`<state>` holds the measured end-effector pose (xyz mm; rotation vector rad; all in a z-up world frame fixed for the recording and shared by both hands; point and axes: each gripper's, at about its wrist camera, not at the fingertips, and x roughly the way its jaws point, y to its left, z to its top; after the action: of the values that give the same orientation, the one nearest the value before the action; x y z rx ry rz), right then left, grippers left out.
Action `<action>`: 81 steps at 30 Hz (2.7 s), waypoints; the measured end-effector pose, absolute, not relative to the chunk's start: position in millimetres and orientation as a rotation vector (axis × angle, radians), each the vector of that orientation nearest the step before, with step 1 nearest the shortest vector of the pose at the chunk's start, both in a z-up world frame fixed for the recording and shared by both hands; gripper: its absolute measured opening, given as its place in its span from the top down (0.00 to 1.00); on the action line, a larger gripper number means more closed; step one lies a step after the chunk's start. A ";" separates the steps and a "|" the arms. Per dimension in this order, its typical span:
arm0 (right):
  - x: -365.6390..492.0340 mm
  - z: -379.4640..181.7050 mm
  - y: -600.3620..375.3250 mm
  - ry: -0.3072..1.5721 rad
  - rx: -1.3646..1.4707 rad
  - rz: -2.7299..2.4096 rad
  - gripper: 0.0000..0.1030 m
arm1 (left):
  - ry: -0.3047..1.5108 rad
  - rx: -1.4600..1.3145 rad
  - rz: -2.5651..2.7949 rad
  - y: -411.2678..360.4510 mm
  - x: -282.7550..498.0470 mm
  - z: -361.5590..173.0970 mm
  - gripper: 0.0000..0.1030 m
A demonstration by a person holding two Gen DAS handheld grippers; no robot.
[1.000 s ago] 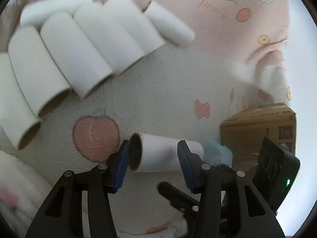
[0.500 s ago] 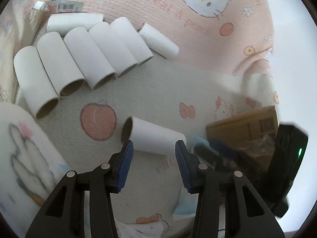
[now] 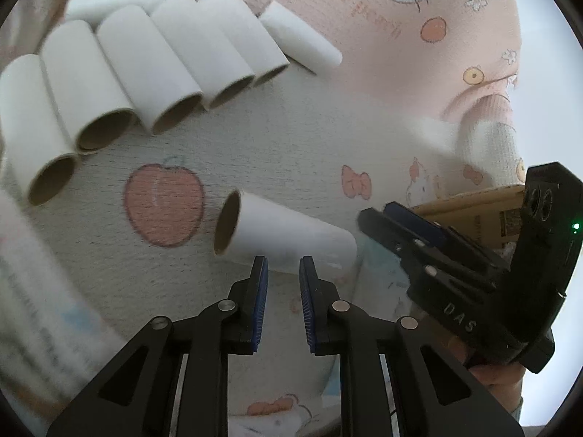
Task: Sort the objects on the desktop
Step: 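Tip the tube upright and close both grippers around it, then lift the held tube with both grippers and carry it over the cardboard box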
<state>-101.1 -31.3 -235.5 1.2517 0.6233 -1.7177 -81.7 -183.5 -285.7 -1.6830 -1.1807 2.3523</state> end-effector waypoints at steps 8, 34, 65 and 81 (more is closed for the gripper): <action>-96.6 -247.4 -32.2 0.594 1.322 -1.619 0.65 | -1.220 -1.579 2.358 -181.4 -89.9 -294.5 0.70; -110.7 -237.5 -52.3 0.655 1.209 -1.536 0.39 | -1.708 -1.387 2.239 -226.1 -114.2 -330.5 0.51; -67.1 -221.1 -8.4 0.527 1.304 -1.547 0.60 | -1.510 -1.309 2.269 -186.5 -89.5 -271.0 0.58; -54.6 -122.6 93.7 0.336 1.097 -1.754 0.61 | -1.154 -1.321 2.304 -111.2 -67.3 -160.1 0.57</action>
<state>-54.6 93.7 -122.6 1.0970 0.3363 -1.7542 -67.3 -111.2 -160.1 -1.3208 -1.1543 2.3041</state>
